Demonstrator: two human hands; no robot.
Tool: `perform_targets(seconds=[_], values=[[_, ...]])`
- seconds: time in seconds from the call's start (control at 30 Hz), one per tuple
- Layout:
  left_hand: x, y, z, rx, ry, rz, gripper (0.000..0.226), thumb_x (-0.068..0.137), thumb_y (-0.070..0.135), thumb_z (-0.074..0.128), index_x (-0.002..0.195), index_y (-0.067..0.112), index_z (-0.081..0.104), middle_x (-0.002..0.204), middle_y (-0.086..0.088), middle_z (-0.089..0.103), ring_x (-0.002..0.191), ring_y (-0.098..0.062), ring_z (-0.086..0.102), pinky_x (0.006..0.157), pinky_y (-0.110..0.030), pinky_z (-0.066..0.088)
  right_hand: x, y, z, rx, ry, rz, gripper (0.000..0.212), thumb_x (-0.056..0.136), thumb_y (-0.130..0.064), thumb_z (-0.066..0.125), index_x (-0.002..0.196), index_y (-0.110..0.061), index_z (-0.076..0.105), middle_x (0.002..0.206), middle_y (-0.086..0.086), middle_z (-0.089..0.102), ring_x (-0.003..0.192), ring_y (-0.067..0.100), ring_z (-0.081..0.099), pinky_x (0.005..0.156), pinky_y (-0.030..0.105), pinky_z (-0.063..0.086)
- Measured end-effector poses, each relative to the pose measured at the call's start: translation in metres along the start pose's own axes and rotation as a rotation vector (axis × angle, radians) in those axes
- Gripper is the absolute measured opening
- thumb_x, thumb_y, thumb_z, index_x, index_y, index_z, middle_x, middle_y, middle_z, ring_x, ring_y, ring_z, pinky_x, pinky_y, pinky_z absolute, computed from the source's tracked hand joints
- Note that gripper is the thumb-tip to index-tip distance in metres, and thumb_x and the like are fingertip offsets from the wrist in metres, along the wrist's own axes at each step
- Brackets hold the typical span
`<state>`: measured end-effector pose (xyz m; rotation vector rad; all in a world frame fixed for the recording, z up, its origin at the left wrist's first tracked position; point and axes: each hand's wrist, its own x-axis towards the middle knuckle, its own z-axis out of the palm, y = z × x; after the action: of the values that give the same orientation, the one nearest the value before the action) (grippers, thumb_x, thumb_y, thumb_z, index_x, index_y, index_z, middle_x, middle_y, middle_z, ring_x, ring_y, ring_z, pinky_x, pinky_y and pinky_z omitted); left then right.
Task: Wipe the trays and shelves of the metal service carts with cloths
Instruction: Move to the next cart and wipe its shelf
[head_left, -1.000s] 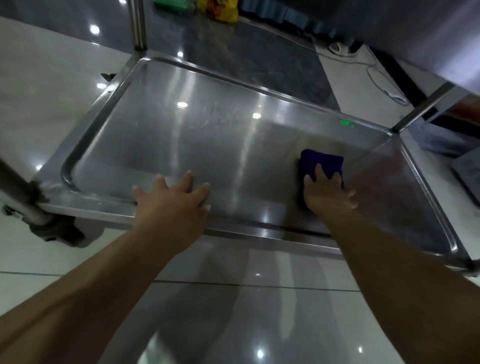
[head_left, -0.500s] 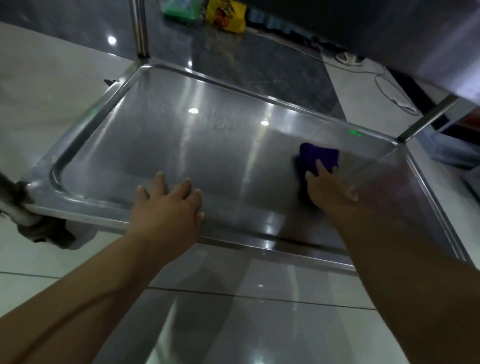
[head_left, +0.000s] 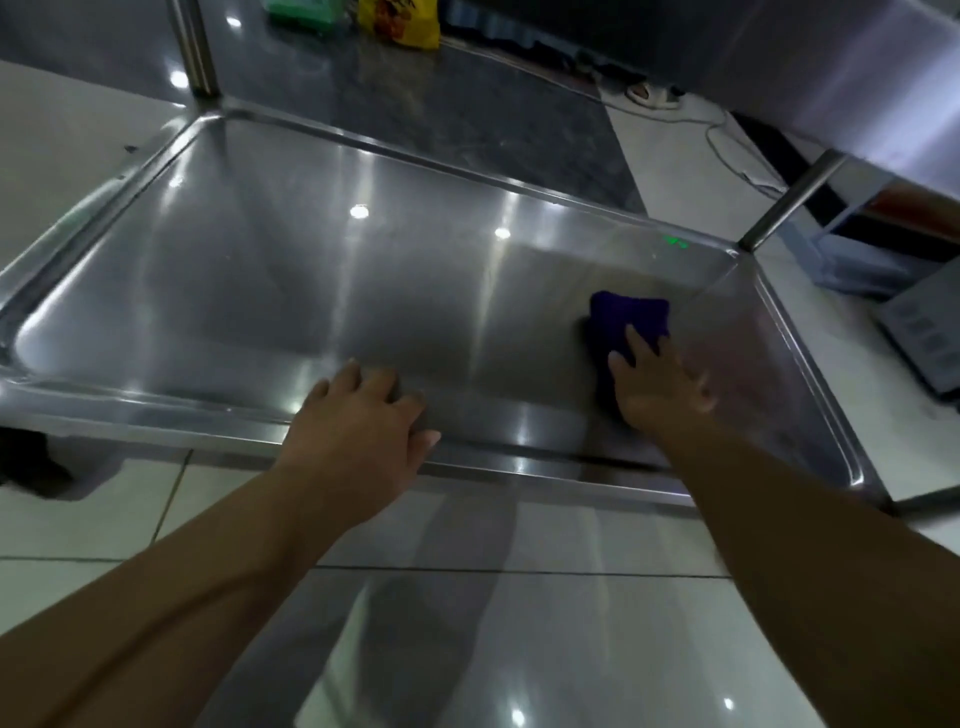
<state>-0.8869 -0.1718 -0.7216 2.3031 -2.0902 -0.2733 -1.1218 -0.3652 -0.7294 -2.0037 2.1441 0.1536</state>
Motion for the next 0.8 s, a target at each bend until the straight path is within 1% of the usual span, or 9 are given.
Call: perform_targets(seconds=[0.1, 0.23, 0.3, 0.37, 0.47, 0.53, 0.63, 0.73, 0.8], values=[[0.008, 0.017, 0.002, -0.022, 0.004, 0.024, 0.048, 0.093, 0.053, 0.028, 0.133, 0.027, 0.039, 0.137, -0.002, 0.04, 0.13, -0.034, 0.032, 0.106, -0.041, 0.032, -0.012, -0.026, 0.006, 0.052, -0.016, 0.058, 0.053, 0.096, -0.053, 0.023, 0.146, -0.047, 0.005, 0.159, -0.004, -0.001, 0.14, 0.043, 0.005, 0.107, 0.06, 0.01], [0.02, 0.046, 0.005, -0.089, 0.004, 0.075, 0.05, 0.094, 0.052, 0.03, 0.134, 0.024, 0.042, 0.141, 0.001, 0.039, 0.134, -0.023, 0.032, 0.108, -0.04, 0.03, -0.038, -0.022, 0.017, -0.103, 0.01, -0.519, 0.051, 0.093, -0.061, 0.023, 0.14, -0.059, 0.004, 0.158, -0.015, 0.0, 0.136, 0.034, 0.017, 0.105, 0.05, 0.019], [0.022, 0.052, 0.007, -0.087, 0.008, 0.076, 0.045, 0.093, 0.051, 0.031, 0.124, 0.023, 0.049, 0.13, 0.002, 0.047, 0.124, -0.022, 0.041, 0.101, -0.037, 0.037, -0.034, 0.012, 0.011, -0.135, -0.002, -0.643, 0.049, 0.093, -0.063, 0.023, 0.137, -0.064, 0.002, 0.157, -0.021, 0.0, 0.133, 0.029, 0.021, 0.103, 0.045, 0.02], [0.022, 0.054, 0.009, -0.055, 0.026, 0.073, 0.042, 0.093, 0.051, 0.032, 0.119, 0.025, 0.051, 0.124, 0.002, 0.049, 0.119, -0.024, 0.045, 0.096, -0.038, 0.039, -0.022, 0.049, 0.007, -0.18, 0.017, -0.499, 0.051, 0.094, -0.06, 0.024, 0.139, -0.061, 0.001, 0.157, -0.018, 0.001, 0.134, 0.03, 0.022, 0.103, 0.045, 0.022], [0.024, 0.062, 0.011, -0.015, 0.022, 0.045, 0.051, 0.092, 0.056, 0.028, 0.136, 0.032, 0.037, 0.128, 0.001, 0.048, 0.122, -0.028, 0.043, 0.099, -0.041, 0.039, -0.008, 0.077, 0.001, -0.049, 0.023, -0.033, 0.053, 0.096, -0.056, 0.024, 0.144, -0.052, 0.003, 0.159, -0.008, 0.005, 0.138, 0.038, 0.017, 0.107, 0.053, 0.02], [0.026, 0.074, 0.015, 0.053, 0.007, 0.008, 0.055, 0.09, 0.061, 0.025, 0.138, 0.035, 0.031, 0.131, -0.002, 0.044, 0.125, -0.034, 0.04, 0.1, -0.045, 0.037, -0.012, 0.071, 0.003, 0.0, 0.007, 0.074, 0.053, 0.096, -0.056, 0.023, 0.145, -0.05, 0.003, 0.159, -0.005, 0.005, 0.139, 0.041, 0.012, 0.107, 0.056, 0.016], [0.026, 0.086, 0.016, 0.077, 0.035, -0.062, 0.053, 0.09, 0.061, 0.028, 0.13, 0.03, 0.043, 0.128, -0.009, 0.043, 0.121, -0.039, 0.039, 0.098, -0.047, 0.035, -0.036, 0.063, 0.013, -0.068, 0.024, -0.213, 0.052, 0.094, -0.058, 0.021, 0.141, -0.055, -0.003, 0.158, -0.009, 0.004, 0.132, 0.038, 0.019, 0.101, 0.052, 0.022], [0.033, 0.09, 0.019, 0.029, 0.085, 0.028, 0.05, 0.091, 0.055, 0.034, 0.123, 0.02, 0.052, 0.14, -0.007, 0.039, 0.128, -0.033, 0.035, 0.104, -0.042, 0.033, -0.057, 0.087, 0.018, -0.085, 0.034, -0.56, 0.05, 0.087, -0.068, 0.011, 0.133, -0.067, -0.009, 0.157, -0.015, 0.004, 0.124, 0.028, 0.025, 0.097, 0.045, 0.025], [0.039, 0.092, 0.019, -0.052, 0.086, 0.065, 0.049, 0.093, 0.05, 0.038, 0.125, 0.016, 0.049, 0.14, -0.005, 0.041, 0.128, -0.027, 0.038, 0.103, -0.036, 0.033, -0.051, 0.108, 0.01, -0.08, 0.034, -0.555, 0.047, 0.087, -0.069, 0.008, 0.131, -0.07, -0.008, 0.157, -0.017, 0.004, 0.122, 0.026, 0.027, 0.097, 0.042, 0.025]])
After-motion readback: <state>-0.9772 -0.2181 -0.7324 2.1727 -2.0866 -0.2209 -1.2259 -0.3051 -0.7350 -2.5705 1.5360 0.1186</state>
